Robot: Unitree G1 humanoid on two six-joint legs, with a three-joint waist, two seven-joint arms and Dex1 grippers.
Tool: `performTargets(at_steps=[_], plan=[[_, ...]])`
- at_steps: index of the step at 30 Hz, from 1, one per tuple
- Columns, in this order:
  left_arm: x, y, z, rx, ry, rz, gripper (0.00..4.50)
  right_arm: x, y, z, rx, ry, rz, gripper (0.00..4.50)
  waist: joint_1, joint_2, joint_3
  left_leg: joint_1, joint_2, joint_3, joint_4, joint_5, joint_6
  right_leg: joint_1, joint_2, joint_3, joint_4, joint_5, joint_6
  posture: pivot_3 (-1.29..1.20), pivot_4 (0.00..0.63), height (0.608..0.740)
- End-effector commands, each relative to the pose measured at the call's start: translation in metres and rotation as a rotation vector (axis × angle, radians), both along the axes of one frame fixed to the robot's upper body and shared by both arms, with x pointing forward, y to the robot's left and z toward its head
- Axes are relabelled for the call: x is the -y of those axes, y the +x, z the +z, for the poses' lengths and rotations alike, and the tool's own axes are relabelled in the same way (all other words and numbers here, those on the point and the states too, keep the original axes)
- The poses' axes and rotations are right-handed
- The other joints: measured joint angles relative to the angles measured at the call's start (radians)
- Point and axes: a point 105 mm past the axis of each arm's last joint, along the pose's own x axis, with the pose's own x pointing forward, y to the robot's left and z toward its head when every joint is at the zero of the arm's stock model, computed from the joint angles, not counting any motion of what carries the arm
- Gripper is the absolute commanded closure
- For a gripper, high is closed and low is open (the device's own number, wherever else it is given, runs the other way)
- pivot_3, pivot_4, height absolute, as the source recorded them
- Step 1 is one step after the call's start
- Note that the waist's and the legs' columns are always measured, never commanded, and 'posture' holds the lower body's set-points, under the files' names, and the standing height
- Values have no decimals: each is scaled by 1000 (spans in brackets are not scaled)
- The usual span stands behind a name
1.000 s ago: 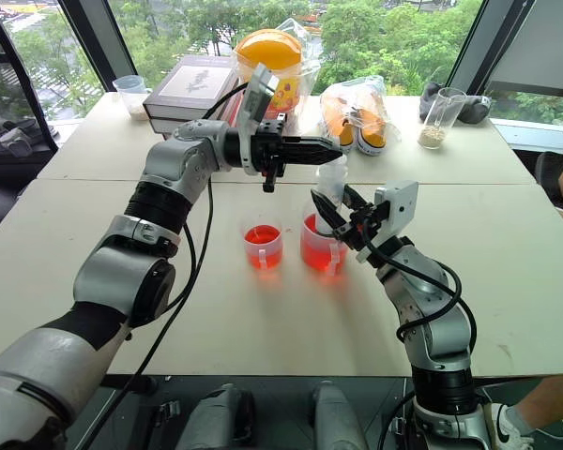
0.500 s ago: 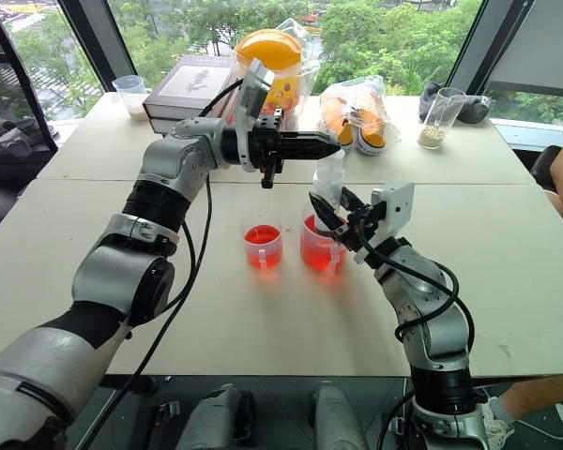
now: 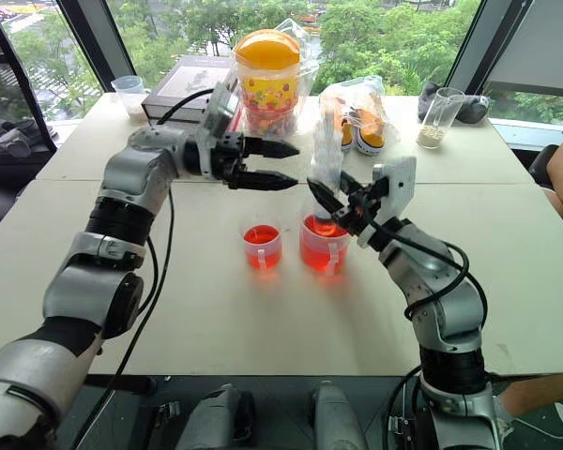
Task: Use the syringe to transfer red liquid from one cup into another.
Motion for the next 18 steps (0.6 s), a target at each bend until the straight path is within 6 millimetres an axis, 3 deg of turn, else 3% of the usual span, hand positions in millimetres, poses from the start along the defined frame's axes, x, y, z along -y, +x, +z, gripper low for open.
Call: performTargets(at_steps=[1,7,11,14,18], plan=[[-20,1,17,59,1,66,1104,-1,-6,16,63,6,18,3130,1,0,0,0,0,0,0,0,0,0,0,0,0,0,0,0,150,740],[-60,10,33,67,-40,231,1104,-19,-10,52,129,42,118,3130,-1,0,0,0,0,0,0,0,0,0,-1,0,0,0,0,0,150,740],[-77,12,41,80,-60,300,1104,-45,-7,72,151,92,230,3130,-1,0,0,0,0,0,0,0,0,0,0,-1,2,0,0,0,150,740],[-81,10,43,88,-66,319,1104,-63,-4,70,135,107,286,3130,0,0,0,0,1,0,0,0,0,0,0,-1,1,0,0,0,150,740],[-85,6,51,99,-79,330,1104,-86,-4,47,94,101,357,3130,2,0,0,-1,1,0,0,0,0,0,-1,-1,0,0,0,0,150,740]])
